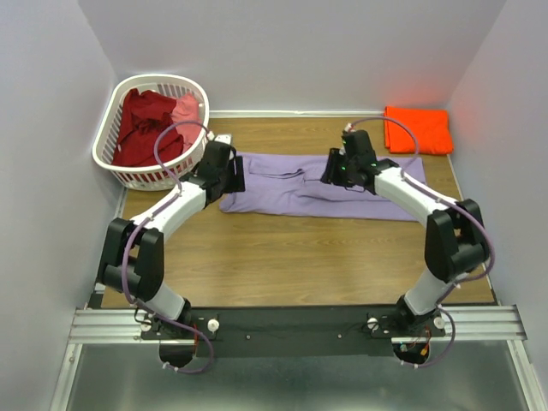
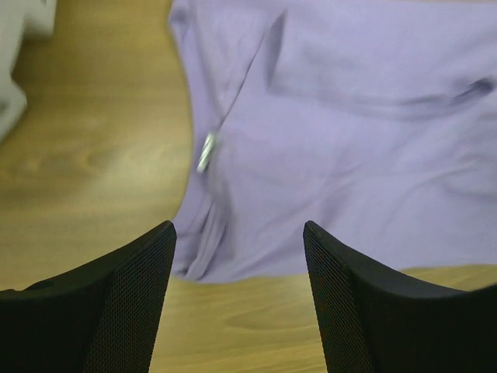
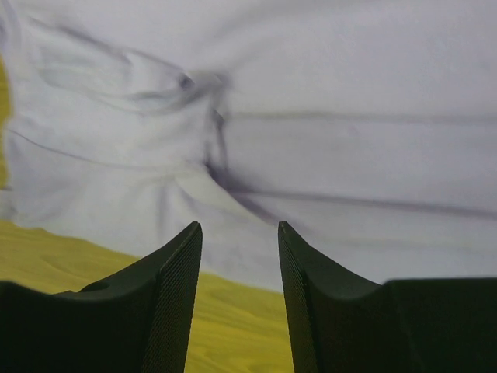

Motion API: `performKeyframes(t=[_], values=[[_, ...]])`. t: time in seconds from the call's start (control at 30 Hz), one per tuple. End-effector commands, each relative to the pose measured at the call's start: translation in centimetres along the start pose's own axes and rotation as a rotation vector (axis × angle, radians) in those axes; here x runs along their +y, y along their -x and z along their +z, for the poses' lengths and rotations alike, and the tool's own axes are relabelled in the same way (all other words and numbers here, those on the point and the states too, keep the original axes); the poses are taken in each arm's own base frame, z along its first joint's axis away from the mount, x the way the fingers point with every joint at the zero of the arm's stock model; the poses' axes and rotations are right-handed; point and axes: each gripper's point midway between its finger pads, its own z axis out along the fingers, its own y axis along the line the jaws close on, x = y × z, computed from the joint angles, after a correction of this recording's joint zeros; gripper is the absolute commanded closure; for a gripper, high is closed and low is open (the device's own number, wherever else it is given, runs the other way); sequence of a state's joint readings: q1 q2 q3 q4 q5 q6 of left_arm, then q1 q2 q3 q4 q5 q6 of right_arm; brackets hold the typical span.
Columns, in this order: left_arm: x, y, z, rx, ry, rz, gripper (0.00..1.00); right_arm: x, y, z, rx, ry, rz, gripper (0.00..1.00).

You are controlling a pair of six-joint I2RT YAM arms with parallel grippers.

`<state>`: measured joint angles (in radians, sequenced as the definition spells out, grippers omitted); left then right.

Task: Fold and stack the t-shirts
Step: Fold the tshirt

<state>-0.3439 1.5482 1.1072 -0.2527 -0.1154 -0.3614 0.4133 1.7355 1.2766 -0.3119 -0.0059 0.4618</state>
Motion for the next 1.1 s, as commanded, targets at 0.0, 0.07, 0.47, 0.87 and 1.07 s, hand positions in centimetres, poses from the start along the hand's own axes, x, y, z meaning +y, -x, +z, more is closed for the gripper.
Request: performKeyframes(t=[0.0,0.07,0.47,0.87,1.07], values=[[3.2,-4.2,0.3,0.078,0.112,-0.022,0.25,-6.2,-2.9,-1.5,0.055,-0.117,0.084,0.47],[3.9,-4.8,0.5,0.088,0.132,-0.023,0.25,-8.8,-3.8,-2.6,0.054,-0.158,0.14,0.46],[6.0,-7.1,2.5,0.163,0.218,-0.042,0.43,-21.6,-4.9,-5.8,-0.019,-0.307,0.573,0.46],[5.5,-7.6,2.1,0.185,0.168,-0.001,0.41,-24.6,-5.3,-5.8,-0.044,-0.318,0.691,0.47],[6.1,-9.8,2.9,0.262,0.188,0.021,0.41,-26.0,-5.6,-5.6,-0.06,-0.334,0.719,0.47]])
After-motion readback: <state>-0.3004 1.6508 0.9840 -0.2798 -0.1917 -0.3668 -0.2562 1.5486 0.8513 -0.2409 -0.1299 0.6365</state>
